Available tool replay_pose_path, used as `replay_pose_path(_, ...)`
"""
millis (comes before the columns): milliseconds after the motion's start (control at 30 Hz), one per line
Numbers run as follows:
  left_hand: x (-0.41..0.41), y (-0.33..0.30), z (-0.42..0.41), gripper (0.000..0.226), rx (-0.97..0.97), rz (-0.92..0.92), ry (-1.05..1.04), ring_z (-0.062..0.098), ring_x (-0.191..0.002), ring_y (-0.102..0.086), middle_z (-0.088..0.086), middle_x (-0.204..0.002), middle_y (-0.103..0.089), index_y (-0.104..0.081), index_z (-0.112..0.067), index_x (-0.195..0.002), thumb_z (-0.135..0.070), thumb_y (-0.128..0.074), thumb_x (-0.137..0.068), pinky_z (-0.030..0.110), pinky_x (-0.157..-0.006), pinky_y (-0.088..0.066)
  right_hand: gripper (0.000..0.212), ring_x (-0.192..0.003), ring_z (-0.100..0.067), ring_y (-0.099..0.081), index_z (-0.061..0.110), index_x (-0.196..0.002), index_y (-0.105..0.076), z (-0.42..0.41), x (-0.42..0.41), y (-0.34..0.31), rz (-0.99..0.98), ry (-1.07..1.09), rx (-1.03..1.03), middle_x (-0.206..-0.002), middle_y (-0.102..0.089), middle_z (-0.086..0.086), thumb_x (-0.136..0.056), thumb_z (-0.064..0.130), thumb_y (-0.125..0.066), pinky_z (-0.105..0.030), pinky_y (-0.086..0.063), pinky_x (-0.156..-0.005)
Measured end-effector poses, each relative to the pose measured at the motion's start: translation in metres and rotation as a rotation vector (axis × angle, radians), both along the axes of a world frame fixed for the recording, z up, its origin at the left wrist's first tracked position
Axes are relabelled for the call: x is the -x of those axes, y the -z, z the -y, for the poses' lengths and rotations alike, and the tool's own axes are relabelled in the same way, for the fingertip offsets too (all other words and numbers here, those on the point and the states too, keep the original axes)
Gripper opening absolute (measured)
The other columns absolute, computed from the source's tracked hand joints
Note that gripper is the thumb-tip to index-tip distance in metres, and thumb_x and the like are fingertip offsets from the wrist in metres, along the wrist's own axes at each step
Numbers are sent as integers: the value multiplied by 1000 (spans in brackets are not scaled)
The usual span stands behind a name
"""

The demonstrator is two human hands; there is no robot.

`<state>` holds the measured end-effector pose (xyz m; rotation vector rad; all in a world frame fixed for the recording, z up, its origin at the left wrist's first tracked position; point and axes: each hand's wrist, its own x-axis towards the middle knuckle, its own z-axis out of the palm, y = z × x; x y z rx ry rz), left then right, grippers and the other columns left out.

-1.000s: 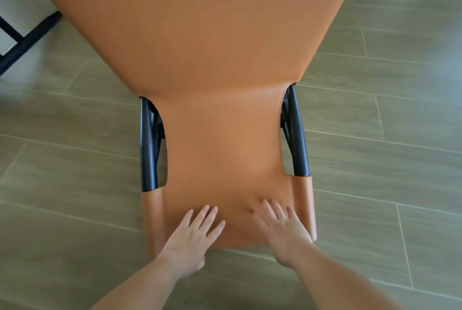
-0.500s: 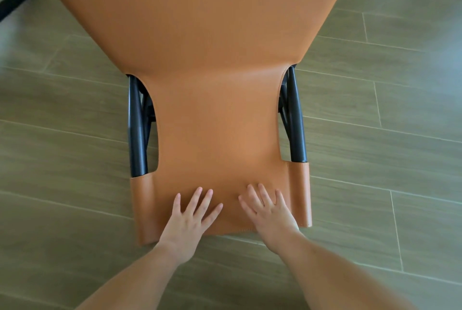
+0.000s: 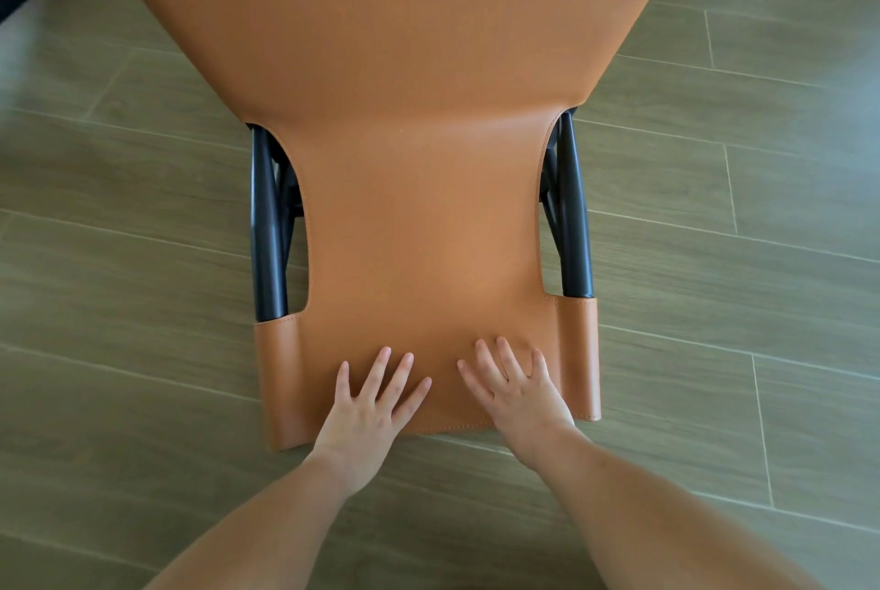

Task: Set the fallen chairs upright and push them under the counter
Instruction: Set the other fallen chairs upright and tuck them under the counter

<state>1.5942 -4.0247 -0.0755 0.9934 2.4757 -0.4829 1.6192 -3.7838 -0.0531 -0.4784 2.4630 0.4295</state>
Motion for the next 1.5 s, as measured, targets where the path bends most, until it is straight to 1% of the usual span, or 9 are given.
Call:
replay_pose_path(233, 3, 0, 0, 121, -14, -22, 23, 44, -143, 23, 18, -146, 48, 40, -24, -143, -26, -68, -88, 74, -106, -9, 106, -148, -41, 9, 18, -149, 29, 6, 3, -1, -14, -26, -1, -158, 22, -16, -92, 28, -61, -67, -21, -109)
replay_pose_path(433, 6, -5, -2, 129, 21, -1, 51, 46, -141, 26, 19, -149, 44, 44, -23, -139, -28, -73, -85, 73, -107, -13, 109, -147, -46, 9, 14, -149, 27, 13, 2, -3, 2, -30, -20, -158, 21, -19, -91, 29, -64, -63, -26, -110)
replay_pose_path(700, 12, -24, 6, 119, 5, 52, 105, 41, -145, 22, 12, -157, 33, 32, -28, -147, -20, -70, -85, 68, -111, -16, 108, -147, -44, 9, 16, -150, 27, 9, -1, -7, 22, -28, 40, -158, 22, -16, -90, 23, -63, -60, -33, -107)
replay_pose_path(867, 16, -57, 5, 108, -1, 57, 160, 40, -147, 17, 11, -160, 25, 22, -25, -151, -22, -66, -88, 65, -112, -17, 107, -147, -44, 4, 16, -149, 27, 3, 3, -39, 13, -87, 68, -158, 20, -17, -91, 23, -62, -58, -35, -107)
replay_pose_path(1000, 24, -114, 1, 101, -25, 62, 228, 36, -149, 9, 9, -162, 19, 15, -23, -153, -27, -64, -90, 61, -114, -19, 97, -147, -41, -5, 15, -152, 20, -2, 9, -96, -5, -129, 94, -159, 12, -17, -93, 25, -56, -49, -42, -101)
replay_pose_path(1100, 35, -173, 1, 100, -53, 55, 251, 35, -148, -6, 10, -164, 7, 6, -22, -154, -29, -67, -86, 56, -111, -27, 87, -144, -38, -15, 14, -153, 10, -4, 20, -156, -29, -127, 134, -159, 1, -14, -93, 24, -52, -43, -47, -90)
replay_pose_path(1300, 66, -303, -2, 94, -98, -75, 256, 31, -124, -34, 14, -146, -26, -14, -17, -152, -15, -70, -76, 42, -89, -42, 79, -130, -30, -35, 17, -153, -5, -5, 53, -283, -93, -45, 168, -150, -21, -10, -90, 17, -54, -36, -49, -74)
replay_pose_path(1400, 89, -368, -9, 88, -75, -119, 185, 30, -113, -42, 12, -137, -36, -23, -18, -151, -12, -65, -74, 39, -79, -42, 74, -119, -29, -41, 18, -150, -13, -7, 80, -342, -128, -20, 183, -141, -30, -8, -88, 13, -53, -36, -48, -67)
replay_pose_path(1500, 109, -423, -24, 84, -31, -161, 17, 26, -100, -46, 7, -123, -45, -26, -18, -150, -12, -63, -75, 35, -64, -35, 71, -109, -27, -44, 20, -145, -19, -10, 110, -393, -133, 9, 178, -132, -34, -7, -85, 10, -55, -35, -38, -58)
